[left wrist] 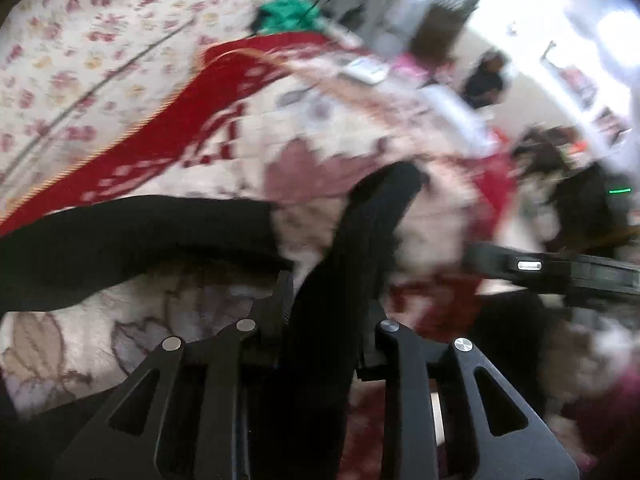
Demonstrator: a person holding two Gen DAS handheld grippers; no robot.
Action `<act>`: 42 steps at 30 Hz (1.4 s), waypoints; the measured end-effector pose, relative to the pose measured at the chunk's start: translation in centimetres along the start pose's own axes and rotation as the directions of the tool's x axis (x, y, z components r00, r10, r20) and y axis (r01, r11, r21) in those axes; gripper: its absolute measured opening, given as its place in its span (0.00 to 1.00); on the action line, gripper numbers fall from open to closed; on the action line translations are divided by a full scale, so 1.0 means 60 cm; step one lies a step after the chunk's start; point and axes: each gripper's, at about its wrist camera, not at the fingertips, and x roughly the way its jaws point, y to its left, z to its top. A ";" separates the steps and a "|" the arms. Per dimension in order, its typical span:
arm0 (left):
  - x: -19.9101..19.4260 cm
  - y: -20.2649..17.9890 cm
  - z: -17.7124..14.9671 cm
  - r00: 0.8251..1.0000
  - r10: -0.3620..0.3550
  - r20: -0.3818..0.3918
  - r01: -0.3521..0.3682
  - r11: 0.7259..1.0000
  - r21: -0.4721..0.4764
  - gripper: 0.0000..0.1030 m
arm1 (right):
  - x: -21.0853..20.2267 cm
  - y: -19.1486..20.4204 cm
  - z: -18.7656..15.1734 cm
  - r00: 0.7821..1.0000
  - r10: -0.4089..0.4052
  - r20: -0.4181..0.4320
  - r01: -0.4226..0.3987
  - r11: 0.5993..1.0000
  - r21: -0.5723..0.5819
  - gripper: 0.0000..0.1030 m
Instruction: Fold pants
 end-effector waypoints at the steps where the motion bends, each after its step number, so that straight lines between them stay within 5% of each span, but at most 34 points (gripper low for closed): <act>1: 0.017 -0.004 -0.003 1.000 0.019 -0.016 -0.019 1.000 0.005 0.27 | -0.002 -0.003 -0.002 0.999 -0.034 -0.001 0.034 0.999 -0.001 0.04; 4: 0.057 -0.009 -0.017 0.996 0.011 -0.084 -0.012 1.000 -0.004 0.38 | 0.001 -0.020 -0.008 0.985 -0.169 -0.019 0.169 0.986 -0.014 0.04; 7: 0.050 -0.010 -0.023 0.996 0.044 -0.074 -0.043 0.999 0.015 0.39 | 0.018 -0.042 -0.014 0.987 -0.155 -0.047 0.157 0.987 0.037 0.08; 9: 0.028 0.002 -0.021 0.997 0.049 -0.058 -0.049 0.999 -0.005 0.41 | 0.041 -0.057 -0.012 0.982 -0.177 -0.074 0.181 0.982 0.060 0.35; 11: 0.007 0.011 -0.017 0.998 0.051 -0.036 -0.052 0.998 -0.018 0.47 | 0.062 -0.060 -0.009 0.982 -0.174 -0.076 0.178 0.983 0.052 0.45; 13: -0.015 0.020 -0.017 0.998 0.054 -0.015 -0.054 0.998 -0.021 0.54 | 0.085 -0.056 -0.004 0.975 -0.202 -0.094 0.205 0.978 0.024 0.45; 20: -0.024 0.035 -0.034 0.997 0.073 -0.024 -0.073 0.997 0.024 0.54 | 0.164 -0.058 0.009 0.927 -0.339 -0.160 0.337 0.941 -0.044 0.45; 25: 0.008 0.045 -0.038 0.995 0.074 -0.064 -0.073 0.997 0.016 0.54 | 0.201 -0.057 0.017 0.927 -0.348 -0.142 0.337 0.937 -0.096 0.45; 30: 0.019 0.058 -0.043 0.995 0.051 -0.082 -0.054 0.998 -0.030 0.54 | 0.191 -0.074 0.014 0.943 -0.307 -0.129 0.294 0.949 -0.111 0.04; 37: -0.034 0.053 -0.058 0.997 0.069 -0.041 -0.069 0.998 -0.007 0.54 | 0.080 -0.031 -0.009 0.931 -0.358 -0.076 0.343 0.926 -0.159 0.04; 42: -0.073 0.057 -0.095 0.977 0.212 0.021 -0.212 0.977 -0.007 0.54 | 0.030 -0.021 -0.046 0.877 -0.459 -0.140 0.425 0.879 -0.218 0.04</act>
